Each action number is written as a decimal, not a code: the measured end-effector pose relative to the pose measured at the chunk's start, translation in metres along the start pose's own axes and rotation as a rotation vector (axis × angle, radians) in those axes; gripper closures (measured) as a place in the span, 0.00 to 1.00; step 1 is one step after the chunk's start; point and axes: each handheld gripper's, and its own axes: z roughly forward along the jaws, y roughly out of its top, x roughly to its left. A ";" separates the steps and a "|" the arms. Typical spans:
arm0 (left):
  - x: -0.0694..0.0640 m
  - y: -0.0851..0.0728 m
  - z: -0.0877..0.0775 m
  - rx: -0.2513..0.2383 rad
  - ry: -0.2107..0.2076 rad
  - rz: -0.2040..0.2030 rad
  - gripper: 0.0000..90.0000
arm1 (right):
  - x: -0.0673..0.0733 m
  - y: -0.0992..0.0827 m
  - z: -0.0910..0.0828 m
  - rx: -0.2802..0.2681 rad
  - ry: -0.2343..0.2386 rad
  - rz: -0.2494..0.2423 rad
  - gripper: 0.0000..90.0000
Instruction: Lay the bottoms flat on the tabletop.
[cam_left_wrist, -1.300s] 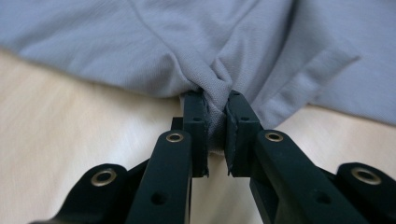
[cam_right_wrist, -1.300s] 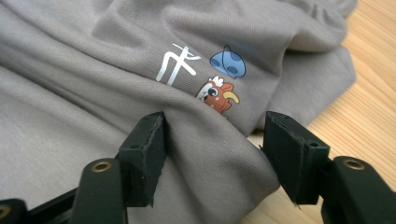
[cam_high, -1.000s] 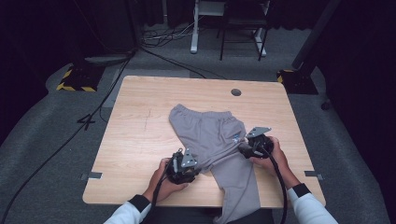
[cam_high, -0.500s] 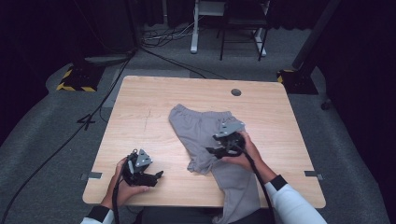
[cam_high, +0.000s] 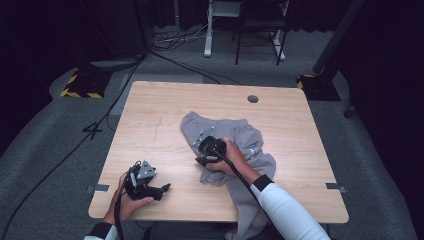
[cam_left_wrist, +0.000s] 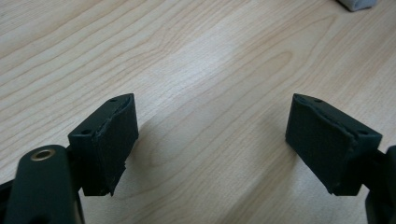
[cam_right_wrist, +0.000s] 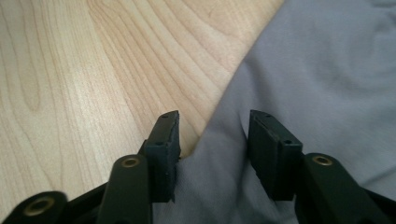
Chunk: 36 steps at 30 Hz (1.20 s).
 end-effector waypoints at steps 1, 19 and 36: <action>-0.002 0.000 0.000 0.001 -0.010 0.007 0.19 | 0.001 0.002 0.005 0.014 -0.022 -0.003 0.67; -0.001 0.002 0.003 -0.001 -0.030 0.019 0.19 | -0.050 -0.018 -0.094 -0.230 -0.128 0.182 0.96; -0.011 0.017 0.016 0.003 -0.035 0.029 0.19 | -0.135 -0.178 -0.131 -0.124 -0.385 0.561 0.54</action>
